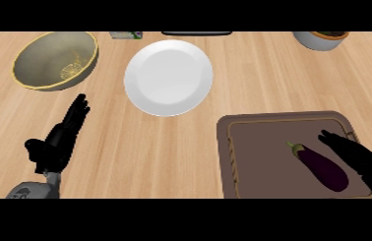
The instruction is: Pick the eggplant from the tray and place it in the plate
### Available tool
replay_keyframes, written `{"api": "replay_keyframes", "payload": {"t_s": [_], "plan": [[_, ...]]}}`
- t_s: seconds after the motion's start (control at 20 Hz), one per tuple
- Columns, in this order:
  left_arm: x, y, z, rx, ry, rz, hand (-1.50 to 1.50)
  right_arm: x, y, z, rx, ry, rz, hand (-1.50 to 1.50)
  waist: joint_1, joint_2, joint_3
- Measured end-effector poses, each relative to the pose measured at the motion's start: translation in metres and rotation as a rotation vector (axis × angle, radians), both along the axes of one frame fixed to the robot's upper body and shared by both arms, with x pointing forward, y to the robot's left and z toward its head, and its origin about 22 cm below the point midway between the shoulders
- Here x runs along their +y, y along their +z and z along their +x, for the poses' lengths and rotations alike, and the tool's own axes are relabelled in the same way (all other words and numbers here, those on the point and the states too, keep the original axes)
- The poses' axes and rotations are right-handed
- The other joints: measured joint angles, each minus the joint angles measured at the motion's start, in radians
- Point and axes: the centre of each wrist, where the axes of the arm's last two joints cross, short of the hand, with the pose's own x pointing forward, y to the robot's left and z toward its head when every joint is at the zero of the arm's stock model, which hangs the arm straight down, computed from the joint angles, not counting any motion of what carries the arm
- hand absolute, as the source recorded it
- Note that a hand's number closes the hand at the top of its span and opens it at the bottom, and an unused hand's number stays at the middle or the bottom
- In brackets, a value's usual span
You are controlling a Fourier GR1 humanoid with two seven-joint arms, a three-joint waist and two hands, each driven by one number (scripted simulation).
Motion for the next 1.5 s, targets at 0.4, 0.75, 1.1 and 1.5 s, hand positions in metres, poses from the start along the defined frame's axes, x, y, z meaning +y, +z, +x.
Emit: {"api": "replay_keyframes", "payload": {"t_s": [0.4, 0.75, 1.1, 1.5], "plan": [[-0.001, 0.004, 0.001, 0.005, -0.005, -0.004, 0.00, 0.003, -0.006, 0.014, 0.077, -0.050, -0.156, -1.50, 0.002, 0.000, 0.001], [-0.002, -0.001, -0.001, 0.002, -0.004, 0.001, 0.00, 0.007, -0.022, 0.029, 0.133, -0.052, -0.202, -1.50, 0.001, 0.000, 0.001], [-0.005, 0.000, -0.006, 0.002, 0.001, -0.006, 0.00, 0.014, -0.052, 0.038, 0.133, -0.065, -0.253, -1.50, 0.002, 0.000, 0.001], [-0.003, 0.003, 0.002, 0.002, 0.002, -0.003, 0.00, 0.001, -0.080, 0.053, 0.160, -0.047, -0.264, 1.50, 0.002, -0.002, -0.004]]}}
